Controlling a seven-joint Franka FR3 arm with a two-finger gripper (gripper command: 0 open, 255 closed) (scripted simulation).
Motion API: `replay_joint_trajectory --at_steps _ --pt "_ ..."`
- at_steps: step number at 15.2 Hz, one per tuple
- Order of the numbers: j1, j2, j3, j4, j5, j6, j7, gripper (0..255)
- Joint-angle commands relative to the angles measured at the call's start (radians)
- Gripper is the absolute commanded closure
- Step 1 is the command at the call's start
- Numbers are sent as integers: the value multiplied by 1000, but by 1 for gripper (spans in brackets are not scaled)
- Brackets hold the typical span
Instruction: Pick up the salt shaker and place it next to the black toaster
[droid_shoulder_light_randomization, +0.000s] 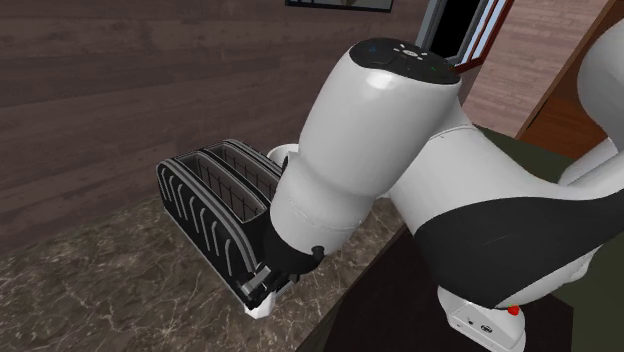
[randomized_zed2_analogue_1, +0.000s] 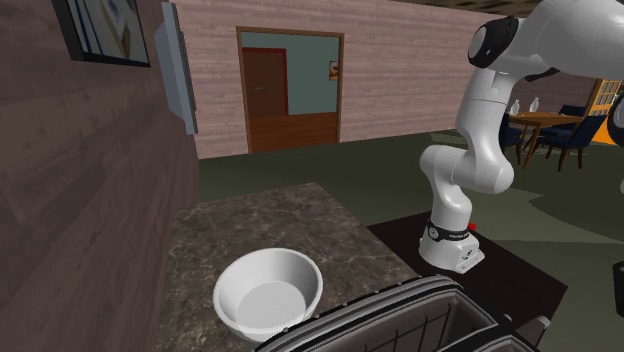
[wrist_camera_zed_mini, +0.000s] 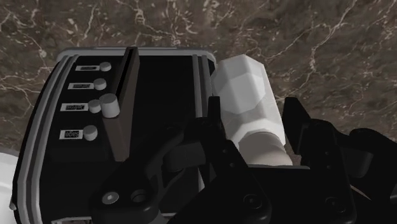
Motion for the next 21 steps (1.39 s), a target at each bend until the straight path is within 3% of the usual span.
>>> replay_joint_trajectory --at_steps 1,12,21 --pt "-2 9 8 -19 -9 26 11 255" --pt "-29 101 52 -103 -114 171 100 255" --pt "-48 213 73 -147 -283 276 232 255"
